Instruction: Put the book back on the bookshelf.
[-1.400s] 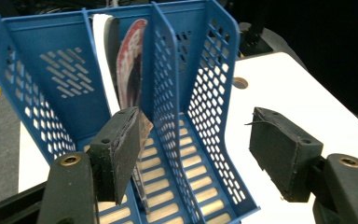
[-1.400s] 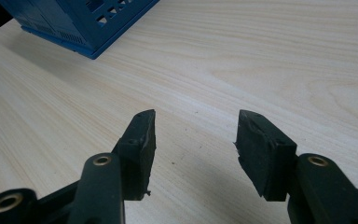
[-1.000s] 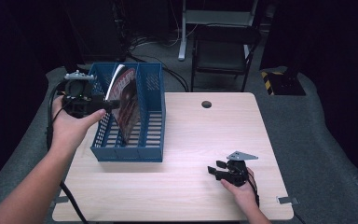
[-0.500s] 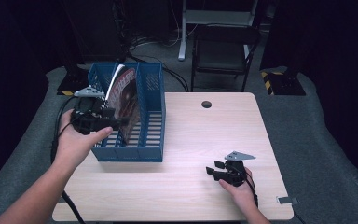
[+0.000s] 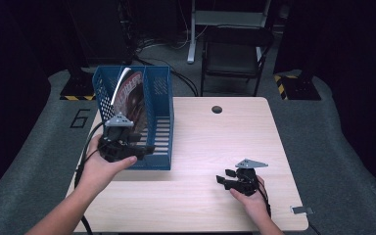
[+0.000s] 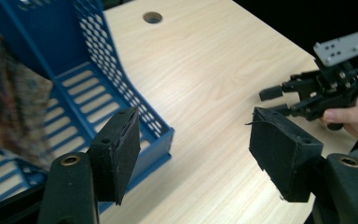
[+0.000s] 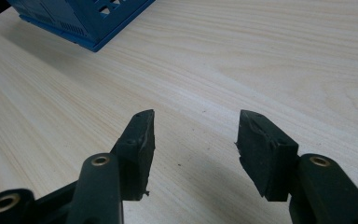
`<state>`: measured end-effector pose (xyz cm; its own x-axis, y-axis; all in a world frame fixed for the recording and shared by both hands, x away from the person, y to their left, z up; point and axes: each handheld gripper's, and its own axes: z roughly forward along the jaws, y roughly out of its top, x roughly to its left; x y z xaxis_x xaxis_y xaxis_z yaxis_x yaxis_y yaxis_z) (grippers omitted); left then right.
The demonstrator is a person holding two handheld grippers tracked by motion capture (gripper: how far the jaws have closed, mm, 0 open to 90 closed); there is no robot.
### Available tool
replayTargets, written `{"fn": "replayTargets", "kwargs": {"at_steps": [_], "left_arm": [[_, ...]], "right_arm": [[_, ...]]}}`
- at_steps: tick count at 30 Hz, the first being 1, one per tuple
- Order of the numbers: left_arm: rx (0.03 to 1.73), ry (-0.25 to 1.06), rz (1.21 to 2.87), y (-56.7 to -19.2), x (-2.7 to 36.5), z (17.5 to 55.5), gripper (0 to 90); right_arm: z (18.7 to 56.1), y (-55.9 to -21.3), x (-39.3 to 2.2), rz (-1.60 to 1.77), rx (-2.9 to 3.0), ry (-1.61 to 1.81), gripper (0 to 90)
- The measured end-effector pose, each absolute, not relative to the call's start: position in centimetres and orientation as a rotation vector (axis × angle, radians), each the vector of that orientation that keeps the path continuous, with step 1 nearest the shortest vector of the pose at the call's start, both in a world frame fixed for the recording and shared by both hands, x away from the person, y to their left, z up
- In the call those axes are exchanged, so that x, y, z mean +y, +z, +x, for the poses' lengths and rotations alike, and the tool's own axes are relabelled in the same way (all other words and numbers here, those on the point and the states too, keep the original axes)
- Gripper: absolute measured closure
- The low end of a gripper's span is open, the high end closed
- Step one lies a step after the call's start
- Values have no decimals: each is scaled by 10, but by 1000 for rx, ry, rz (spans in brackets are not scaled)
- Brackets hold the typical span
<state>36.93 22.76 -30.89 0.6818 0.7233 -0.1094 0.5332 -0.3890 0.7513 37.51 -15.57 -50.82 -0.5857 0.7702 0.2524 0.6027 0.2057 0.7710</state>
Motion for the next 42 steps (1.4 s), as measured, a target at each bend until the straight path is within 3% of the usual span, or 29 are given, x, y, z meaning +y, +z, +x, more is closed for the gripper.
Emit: {"fn": "replayTargets", "kwargs": {"at_steps": [17, 42], "left_arm": [[900, 207, 2080, -371, 194, 357, 337], [860, 180, 2141, -450, 197, 337, 349]], "right_arm": [[375, -508, -157, 1308, 2286, 1327, 460], [375, -507, -156, 1301, 2286, 1326, 460]]}}
